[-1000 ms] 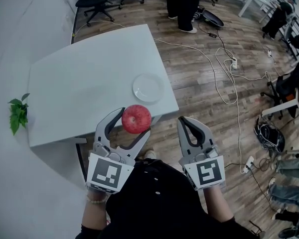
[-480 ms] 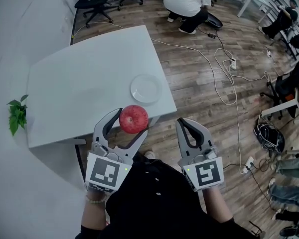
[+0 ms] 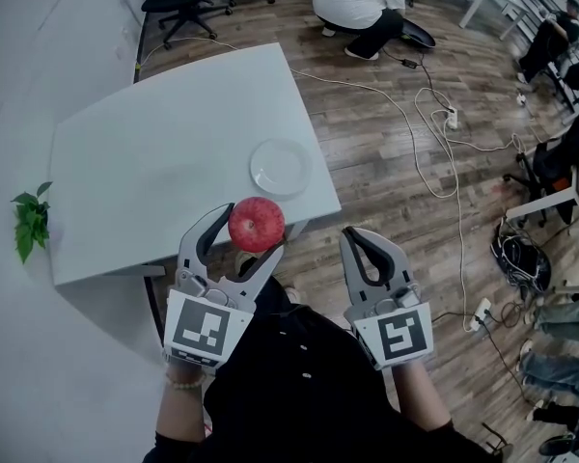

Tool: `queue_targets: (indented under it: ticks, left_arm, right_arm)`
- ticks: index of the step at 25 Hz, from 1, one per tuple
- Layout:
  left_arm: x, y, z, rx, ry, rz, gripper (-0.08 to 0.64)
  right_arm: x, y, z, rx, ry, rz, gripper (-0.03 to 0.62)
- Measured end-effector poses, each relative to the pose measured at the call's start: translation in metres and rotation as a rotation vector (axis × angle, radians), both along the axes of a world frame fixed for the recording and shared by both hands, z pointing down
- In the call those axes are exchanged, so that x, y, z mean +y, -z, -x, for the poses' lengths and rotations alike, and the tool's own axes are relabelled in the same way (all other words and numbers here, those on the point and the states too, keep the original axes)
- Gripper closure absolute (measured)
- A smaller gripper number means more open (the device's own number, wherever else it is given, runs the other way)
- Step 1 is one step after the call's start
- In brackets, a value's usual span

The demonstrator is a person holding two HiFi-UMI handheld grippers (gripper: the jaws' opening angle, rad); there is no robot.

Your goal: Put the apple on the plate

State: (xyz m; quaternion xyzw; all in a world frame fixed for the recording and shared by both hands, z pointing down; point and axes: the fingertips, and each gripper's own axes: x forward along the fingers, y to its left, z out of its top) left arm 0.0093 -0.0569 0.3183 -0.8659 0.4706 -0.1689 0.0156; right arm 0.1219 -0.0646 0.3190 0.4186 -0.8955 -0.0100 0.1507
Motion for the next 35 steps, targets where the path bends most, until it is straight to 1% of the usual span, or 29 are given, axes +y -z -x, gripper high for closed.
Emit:
queue_targets:
  ticks: [4, 9, 13, 17, 20, 24, 28, 35]
  left_arm:
    - [-0.008, -0.004, 0.000, 0.002, -0.010, 0.005, 0.210]
    - [-0.026, -0.011, -0.003, -0.014, -0.037, 0.018, 0.210]
    - [-0.043, -0.016, -0.006, -0.020, -0.061, 0.017, 0.210]
    - [-0.058, -0.024, -0.008, -0.011, -0.080, 0.028, 0.210]
    - [-0.070, -0.031, -0.009, -0.003, -0.079, 0.057, 0.210]
    - [-0.087, -0.041, -0.004, -0.021, -0.091, 0.067, 0.210]
    - [-0.104, -0.053, -0.001, -0.047, -0.120, 0.051, 0.210]
    - [-0.136, -0.074, 0.007, -0.044, -0.106, 0.068, 0.210]
  right_arm:
    - [-0.005, -0.002, -0.001, 0.003, -0.018, 0.003, 0.548]
    - [-0.017, -0.002, -0.006, 0.001, -0.062, 0.020, 0.548]
    - [-0.023, -0.010, -0.004, 0.032, -0.031, 0.025, 0.548]
    - [-0.035, -0.015, -0.005, 0.034, -0.059, 0.039, 0.548]
    - [-0.042, -0.020, -0.003, 0.033, -0.074, 0.055, 0.548]
    - [-0.051, -0.027, 0.005, 0.037, -0.082, 0.080, 0.548]
    - [-0.062, -0.035, 0.013, 0.043, -0.094, 0.099, 0.548]
    - [-0.082, -0.044, 0.017, 0.046, -0.130, 0.120, 0.548]
